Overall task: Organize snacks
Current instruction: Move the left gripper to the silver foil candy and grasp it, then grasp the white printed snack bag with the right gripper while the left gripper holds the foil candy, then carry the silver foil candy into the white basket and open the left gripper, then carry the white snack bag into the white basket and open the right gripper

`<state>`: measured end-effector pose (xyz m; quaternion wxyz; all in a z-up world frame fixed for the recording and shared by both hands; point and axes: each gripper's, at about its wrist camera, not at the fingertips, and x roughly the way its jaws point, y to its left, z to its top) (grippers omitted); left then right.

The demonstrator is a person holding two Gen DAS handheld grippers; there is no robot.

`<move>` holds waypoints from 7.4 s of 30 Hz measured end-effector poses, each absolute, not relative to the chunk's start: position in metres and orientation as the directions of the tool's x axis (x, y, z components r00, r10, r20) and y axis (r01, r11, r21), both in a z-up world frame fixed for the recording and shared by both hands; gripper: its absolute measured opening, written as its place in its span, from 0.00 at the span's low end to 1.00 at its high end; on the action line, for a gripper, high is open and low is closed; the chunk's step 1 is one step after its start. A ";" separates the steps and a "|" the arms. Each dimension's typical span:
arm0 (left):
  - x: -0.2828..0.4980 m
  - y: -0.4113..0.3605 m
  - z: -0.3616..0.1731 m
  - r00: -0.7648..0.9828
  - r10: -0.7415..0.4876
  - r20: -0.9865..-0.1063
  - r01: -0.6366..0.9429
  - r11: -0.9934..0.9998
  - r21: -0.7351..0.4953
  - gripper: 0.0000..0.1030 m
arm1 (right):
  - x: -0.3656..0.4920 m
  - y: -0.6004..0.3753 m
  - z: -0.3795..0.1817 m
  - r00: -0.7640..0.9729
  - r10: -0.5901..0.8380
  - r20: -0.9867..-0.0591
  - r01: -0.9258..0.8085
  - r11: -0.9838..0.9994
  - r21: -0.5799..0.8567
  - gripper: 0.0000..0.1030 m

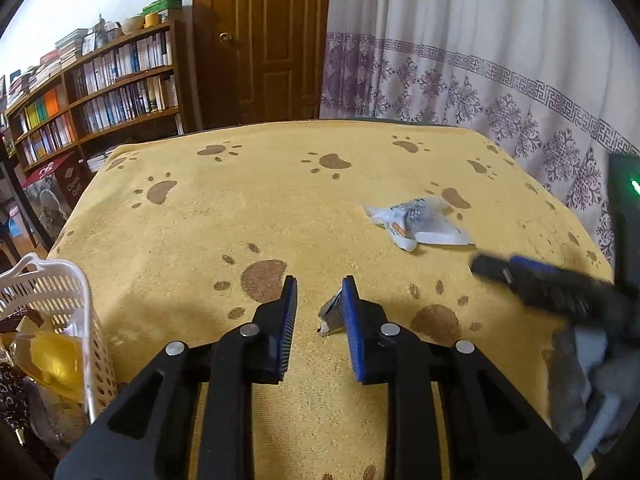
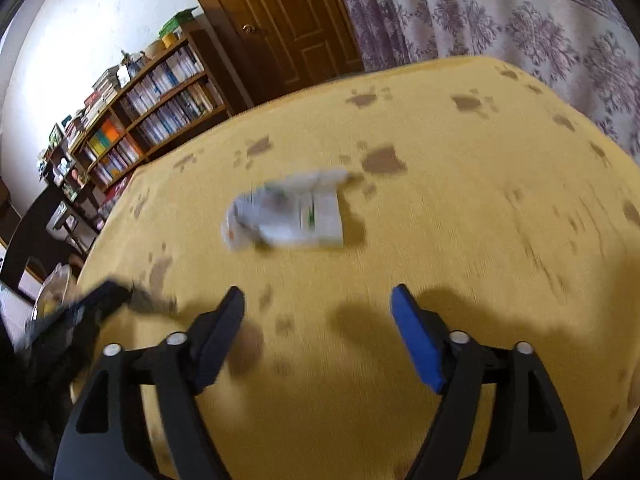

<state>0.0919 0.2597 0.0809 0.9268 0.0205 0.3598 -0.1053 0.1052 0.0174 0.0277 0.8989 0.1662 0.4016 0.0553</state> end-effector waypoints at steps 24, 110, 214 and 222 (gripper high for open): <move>0.107 0.266 0.059 0.704 -0.122 -0.700 0.142 0.989 -0.030 0.52 | 0.191 0.070 0.021 0.660 0.173 -0.731 -0.065 0.983 0.174 0.61; 0.012 0.445 0.164 0.774 0.364 -0.518 -0.459 0.886 -0.063 0.76 | 0.108 0.025 0.018 0.671 0.234 -0.703 -0.097 0.969 0.229 0.56; -0.049 0.486 0.209 0.807 0.482 -0.341 -0.541 0.835 -0.101 0.95 | 0.042 0.310 0.132 0.563 0.596 -0.573 -0.609 0.768 0.201 0.60; -0.049 0.459 0.215 0.804 0.519 -0.291 -0.543 0.840 -0.002 0.96 | 0.025 0.278 0.135 0.626 0.557 -0.546 -0.564 0.807 0.177 0.67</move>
